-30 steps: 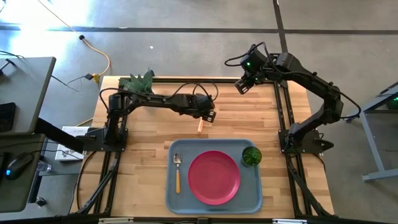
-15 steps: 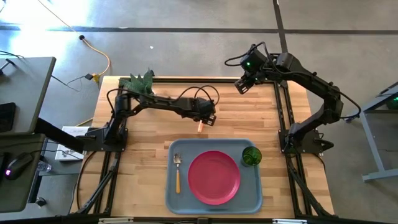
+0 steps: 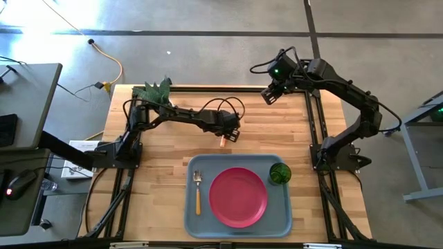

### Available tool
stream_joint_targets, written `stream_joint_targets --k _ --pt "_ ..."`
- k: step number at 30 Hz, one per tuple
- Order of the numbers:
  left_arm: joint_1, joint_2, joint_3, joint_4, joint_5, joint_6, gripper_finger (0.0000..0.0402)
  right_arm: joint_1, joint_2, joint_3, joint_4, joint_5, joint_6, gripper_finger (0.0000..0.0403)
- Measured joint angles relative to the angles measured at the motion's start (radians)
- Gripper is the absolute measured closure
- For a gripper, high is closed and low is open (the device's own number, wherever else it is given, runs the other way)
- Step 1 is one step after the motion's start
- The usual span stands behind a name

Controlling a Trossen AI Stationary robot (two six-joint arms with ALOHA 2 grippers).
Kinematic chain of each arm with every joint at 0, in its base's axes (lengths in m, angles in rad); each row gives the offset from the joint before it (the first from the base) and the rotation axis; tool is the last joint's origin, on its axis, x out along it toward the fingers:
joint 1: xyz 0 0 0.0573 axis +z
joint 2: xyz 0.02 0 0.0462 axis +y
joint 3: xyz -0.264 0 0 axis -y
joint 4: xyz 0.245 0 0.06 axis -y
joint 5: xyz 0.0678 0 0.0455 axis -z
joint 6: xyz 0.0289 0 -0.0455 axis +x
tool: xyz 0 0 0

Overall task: Pick and place plate/cup/fork/spoon on tray
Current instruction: Put the yellow fork on the blue tray

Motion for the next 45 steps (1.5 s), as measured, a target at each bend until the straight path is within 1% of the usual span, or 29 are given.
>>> stream_joint_targets --k 3,6,16,19,24,28,33,38,45 --pt "-0.003 0.001 -0.001 0.000 -0.013 0.004 0.0208 0.000 0.000 0.000 0.000 0.000 -0.001 0.0263" --pt "-0.003 0.002 -0.001 -0.001 -0.003 0.038 0.0226 0.000 0.000 0.000 0.000 0.000 -0.001 0.0263" --pt "-0.002 0.002 -0.002 -0.014 0.023 0.055 0.0339 0.000 0.000 0.000 0.000 0.000 0.000 0.0263" --pt "-0.005 0.002 -0.002 -0.013 0.029 0.077 0.0357 0.000 0.000 0.000 0.000 0.000 0.001 0.0263" --pt "-0.011 0.002 -0.003 -0.012 0.033 0.095 0.0354 0.000 0.000 0.000 0.000 0.000 0.001 0.0263" --pt "-0.014 -0.009 -0.005 -0.022 0.062 0.095 0.0351 0.000 0.000 0.000 0.000 0.000 0.001 0.0263" --pt "-0.022 -0.045 -0.009 -0.056 0.110 0.042 0.0353 0.000 0.000 0.000 0.000 0.000 0.000 0.0263" --pt "-0.026 -0.088 -0.008 -0.089 0.097 0.007 0.0354 0.000 0.000 -0.001 0.000 0.000 -0.001 0.0263" --pt "-0.085 -0.149 -0.007 -0.107 0.089 -0.030 0.0354 0.000 0.000 -0.001 0.000 0.000 -0.002 0.0263"
